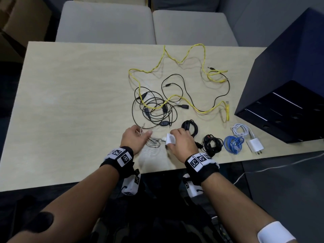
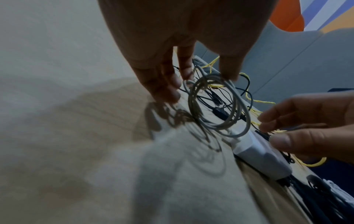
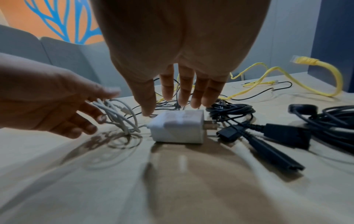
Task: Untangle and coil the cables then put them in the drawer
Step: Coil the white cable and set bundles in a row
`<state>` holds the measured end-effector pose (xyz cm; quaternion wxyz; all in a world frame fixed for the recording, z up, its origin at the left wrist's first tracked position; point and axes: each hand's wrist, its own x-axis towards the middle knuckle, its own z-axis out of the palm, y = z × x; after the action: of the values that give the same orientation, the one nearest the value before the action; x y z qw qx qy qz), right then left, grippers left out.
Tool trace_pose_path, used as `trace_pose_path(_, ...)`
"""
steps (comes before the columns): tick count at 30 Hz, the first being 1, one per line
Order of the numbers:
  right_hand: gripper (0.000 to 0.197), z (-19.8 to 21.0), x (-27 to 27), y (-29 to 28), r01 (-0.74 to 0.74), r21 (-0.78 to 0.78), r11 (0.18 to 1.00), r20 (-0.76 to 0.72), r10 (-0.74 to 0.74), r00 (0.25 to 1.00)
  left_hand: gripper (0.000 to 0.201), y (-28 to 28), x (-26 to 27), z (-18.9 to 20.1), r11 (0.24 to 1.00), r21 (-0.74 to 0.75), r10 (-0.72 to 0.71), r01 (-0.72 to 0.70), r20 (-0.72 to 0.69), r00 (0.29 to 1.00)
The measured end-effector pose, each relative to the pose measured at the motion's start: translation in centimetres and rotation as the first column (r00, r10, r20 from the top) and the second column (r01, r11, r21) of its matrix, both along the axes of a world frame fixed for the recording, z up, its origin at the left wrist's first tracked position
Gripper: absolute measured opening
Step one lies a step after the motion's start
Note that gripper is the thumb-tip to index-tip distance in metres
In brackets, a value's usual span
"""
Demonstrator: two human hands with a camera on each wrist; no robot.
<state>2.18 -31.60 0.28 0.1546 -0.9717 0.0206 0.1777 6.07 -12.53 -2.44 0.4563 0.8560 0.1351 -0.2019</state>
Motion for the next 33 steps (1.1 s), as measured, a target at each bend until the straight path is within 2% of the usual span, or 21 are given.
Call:
trace_pose_path(5, 0.065, -0.2, 0.0, 1.9, -0.078, 0.047, 0.996, -0.026, 0.079, 0.997, 0.021, -0.6, -0.3, 0.0, 0.995, -0.086, -0.045, 0.042, -0.036, 0.998)
trace_pose_path(7, 0.069, -0.4, 0.1, 2.8, -0.111, 0.068, 0.991, -0.04, 0.114, 0.993, 0.023, -0.4, -0.6, -0.2, 0.989, -0.122, -0.089, 0.085, -0.022, 0.996)
trace_pose_path(11, 0.071, 0.0, 0.3, 3.3, -0.018, 0.286, 0.958, -0.051, 0.034, 0.998, 0.024, 0.0, -1.1, -0.1, 0.984, -0.14, -0.115, 0.11, -0.03, 0.993)
trace_pose_path(14, 0.049, -0.2, 0.5, 3.8, -0.054, 0.38, 0.923, -0.015, 0.065, 0.998, 0.018, 0.0, -1.4, 0.0, 0.976, -0.177, -0.128, 0.124, -0.012, 0.992)
trace_pose_path(18, 0.016, -0.5, 0.8, 4.4, -0.04, 0.333, 0.942, -0.013, 0.047, 0.999, 0.026, -0.3, -1.7, -0.6, 0.961, -0.26, -0.1, 0.089, -0.03, 0.994)
trace_pose_path(21, 0.01, -0.5, 0.7, 3.8, -0.012, 0.319, 0.948, 0.01, 0.009, 1.0, 0.033, -0.6, -1.9, -1.1, 0.969, -0.245, 0.029, -0.045, -0.07, 0.997)
trace_pose_path(24, 0.009, -0.7, 0.4, 2.8, 0.077, 0.335, 0.939, -0.005, -0.08, 0.997, 0.012, -1.4, -2.3, -0.9, 0.988, -0.154, 0.017, -0.026, -0.058, 0.998)
trace_pose_path(26, 0.008, -0.8, 0.2, 2.5, 0.163, 0.389, 0.907, -0.061, -0.151, 0.987, 0.011, -2.0, -2.5, -0.7, 0.979, -0.201, 0.031, -0.043, -0.062, 0.998)
trace_pose_path(29, 0.013, -0.4, 0.8, 2.1, 0.317, 0.529, 0.787, -0.161, -0.273, 0.948, 0.018, -2.6, -2.1, 0.2, 0.875, -0.441, 0.146, -0.2, -0.155, 0.977)
trace_pose_path(33, 0.011, 1.5, 1.7, 1.3, 0.293, 0.617, 0.73, -0.175, -0.235, 0.956, 0.022, -3.4, -0.7, 3.2, 0.719, -0.63, 0.174, -0.294, -0.247, 0.953)
